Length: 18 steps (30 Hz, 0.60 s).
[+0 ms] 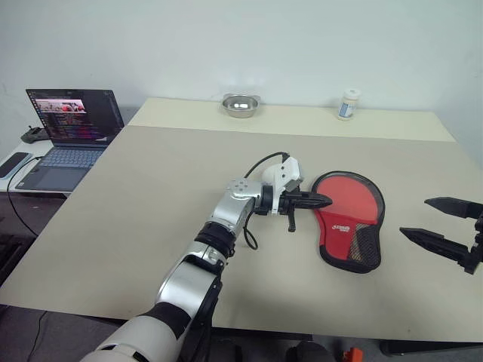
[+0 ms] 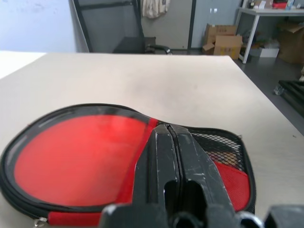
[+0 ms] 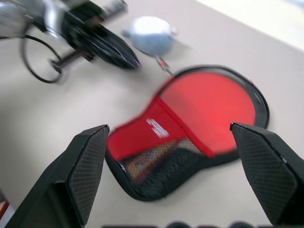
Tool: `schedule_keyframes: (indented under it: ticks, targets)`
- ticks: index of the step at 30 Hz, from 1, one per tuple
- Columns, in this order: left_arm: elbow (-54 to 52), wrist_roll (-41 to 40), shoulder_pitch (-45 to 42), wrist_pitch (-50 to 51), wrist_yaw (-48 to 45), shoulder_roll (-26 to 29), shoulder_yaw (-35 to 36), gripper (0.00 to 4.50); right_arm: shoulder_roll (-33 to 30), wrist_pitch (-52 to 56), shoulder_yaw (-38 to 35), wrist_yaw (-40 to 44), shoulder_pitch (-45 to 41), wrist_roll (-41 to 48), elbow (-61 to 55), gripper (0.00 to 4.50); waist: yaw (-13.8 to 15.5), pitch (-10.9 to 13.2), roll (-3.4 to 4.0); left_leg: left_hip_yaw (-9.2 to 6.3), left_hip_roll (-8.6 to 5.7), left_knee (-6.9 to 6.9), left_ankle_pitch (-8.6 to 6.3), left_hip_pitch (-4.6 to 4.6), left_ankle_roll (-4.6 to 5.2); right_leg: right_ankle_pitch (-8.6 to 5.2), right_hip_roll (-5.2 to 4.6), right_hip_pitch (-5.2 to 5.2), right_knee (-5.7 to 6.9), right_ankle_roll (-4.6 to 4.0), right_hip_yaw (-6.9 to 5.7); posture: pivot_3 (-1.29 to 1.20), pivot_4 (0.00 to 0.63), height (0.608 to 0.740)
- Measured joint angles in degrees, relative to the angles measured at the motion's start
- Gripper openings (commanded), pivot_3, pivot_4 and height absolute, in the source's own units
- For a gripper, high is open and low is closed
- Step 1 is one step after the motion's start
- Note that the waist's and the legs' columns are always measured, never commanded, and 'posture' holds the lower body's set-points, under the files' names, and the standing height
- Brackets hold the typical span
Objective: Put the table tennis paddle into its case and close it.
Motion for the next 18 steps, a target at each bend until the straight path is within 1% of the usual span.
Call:
schedule_keyframes:
  ticks: [5, 9, 13, 16, 18]
  targets:
    - [-9.28, -1.34, 4.52, 2.31, -1.27, 7.19, 2.12, 0.01, 4.22, -1.81, 9.38, -4.93, -0.48, -2.72, 3.07, 4.5, -0.46, -0.06, 0.13, 0.0, 0.04, 0.02, 0.02, 0.02, -0.04, 0.0, 0.01, 0.0, 0.06, -0.01, 0.0, 0.0, 0.15, 0.74]
    - [-18.33, -3.65, 8.02, 6.64, -3.63, 11.12, 2.05, 0.01, 7.44, -3.51, 16.56, -10.71, -4.7, -6.8, 6.58, 4.5, -0.5, -0.05, 0.1, 0.0, 0.02, 0.08, 0.1, 0.0, -0.18, 0.0, -0.03, 0.03, 0.06, -0.01, 0.01, 0.0, 0.15, 0.74]
    - [-25.15, -6.02, 9.41, 10.77, -5.46, 14.83, 2.06, 0.01, 9.46, -4.31, 21.27, -14.82, -6.94, -10.25, 9.37, 4.5, -0.4, -0.07, 0.13, -0.01, 0.02, 0.05, 0.11, 0.0, -0.2, 0.0, -0.01, 0.02, 0.05, -0.01, 0.01, 0.0, 0.15, 0.74]
    - [-30.24, -7.65, 12.04, 13.26, -8.6, 20.49, 2.07, 0.01, 11.8, -5.44, 25.35, -17.83, -7.99, -13.74, 13.15, 4.5, -0.67, -0.08, 0.16, 0.01, 0.04, 0.03, 0.13, 0.02, -0.22, 0.0, 0.0, 0.01, 0.06, -0.02, 0.03, 0.0, 0.15, 0.74]
    - [-32.29, -8.03, 12.83, 14.4, -9.56, 22.57, 2.08, 0.01, 12.97, -5.44, 27.23, -18.95, -8.75, -15.15, 15.96, 4.5, -0.73, -0.08, 0.17, 0.01, 0.03, 0.05, 0.12, 0.01, -0.21, 0.0, -0.01, 0.01, 0.09, -0.02, 0.03, 0.0, 0.15, 0.74]
